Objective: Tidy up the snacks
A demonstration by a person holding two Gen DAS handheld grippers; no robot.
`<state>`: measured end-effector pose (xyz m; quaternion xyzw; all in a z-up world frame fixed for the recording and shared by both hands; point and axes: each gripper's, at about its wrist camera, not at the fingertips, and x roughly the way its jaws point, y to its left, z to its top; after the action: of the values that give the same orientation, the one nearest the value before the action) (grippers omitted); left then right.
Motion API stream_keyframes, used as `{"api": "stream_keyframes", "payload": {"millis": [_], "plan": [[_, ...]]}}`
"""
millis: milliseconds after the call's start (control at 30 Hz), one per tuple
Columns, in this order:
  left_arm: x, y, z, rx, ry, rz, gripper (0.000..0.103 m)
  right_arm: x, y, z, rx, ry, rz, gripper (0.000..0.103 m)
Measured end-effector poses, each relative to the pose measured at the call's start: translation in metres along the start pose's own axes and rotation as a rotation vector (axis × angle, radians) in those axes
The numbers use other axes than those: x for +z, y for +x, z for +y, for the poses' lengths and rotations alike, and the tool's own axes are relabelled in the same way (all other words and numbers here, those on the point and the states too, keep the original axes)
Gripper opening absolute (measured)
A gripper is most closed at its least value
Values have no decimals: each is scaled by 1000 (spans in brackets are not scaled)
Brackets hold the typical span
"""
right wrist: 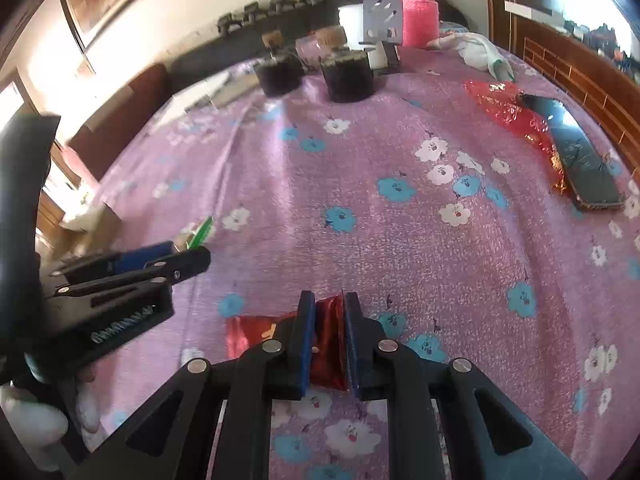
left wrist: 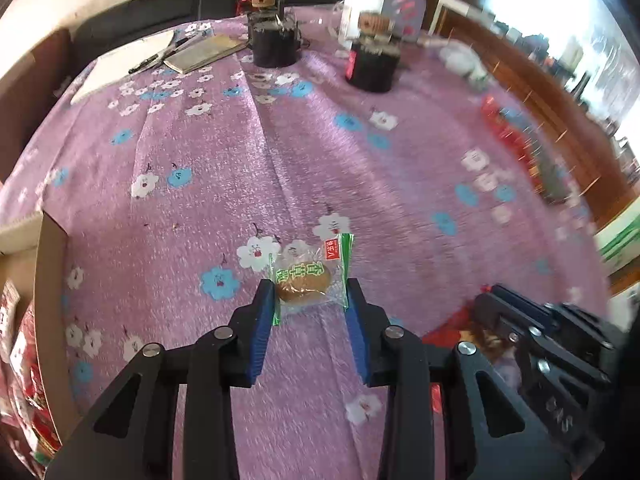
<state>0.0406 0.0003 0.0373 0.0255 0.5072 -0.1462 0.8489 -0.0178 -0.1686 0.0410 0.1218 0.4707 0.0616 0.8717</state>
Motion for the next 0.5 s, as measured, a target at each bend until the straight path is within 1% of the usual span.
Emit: {"api": "stream_keyframes", "payload": {"millis": [33,67,100,133,167,233,300,333,400,467,500], "plan": [[-1,-8,4,-10,-3,-16,32,-1,-4,-5,14,22,-13,23],[-3,-15,8,-23,-10,-27,32,-2,-7,-10,27,38,-22,36],[-4,-20,9,-33,-17,-31,32,-3,-10,-14,37,53,-33,55],[-6,-27,12,-38,-21,-38,32,-6,-14,-17,43,65,-33,63],[-9,-36,15,-35,-22,-54,32,-8,-16,-18,46,73,-28,68],[-15,-48,18,-30,-17,-77,32,-13,-21,-18,57,86,-18,68],[-23,-58,20,-29,-19,-93,32,-21,-25,-15,35,96,-8,68],[-27,-61,21,-32,-19,-96,32,-24,-22,-13,22,112,16,68],[-34,-65,24,-43,-23,-102,32,-26,-15,-7,37,116,54,69],[-42,-69,27,-60,-34,-101,32,-26,-12,7,-25,57,32,68],[-44,-71,28,-66,-40,-104,32,-24,-9,11,-36,43,36,68]]}}
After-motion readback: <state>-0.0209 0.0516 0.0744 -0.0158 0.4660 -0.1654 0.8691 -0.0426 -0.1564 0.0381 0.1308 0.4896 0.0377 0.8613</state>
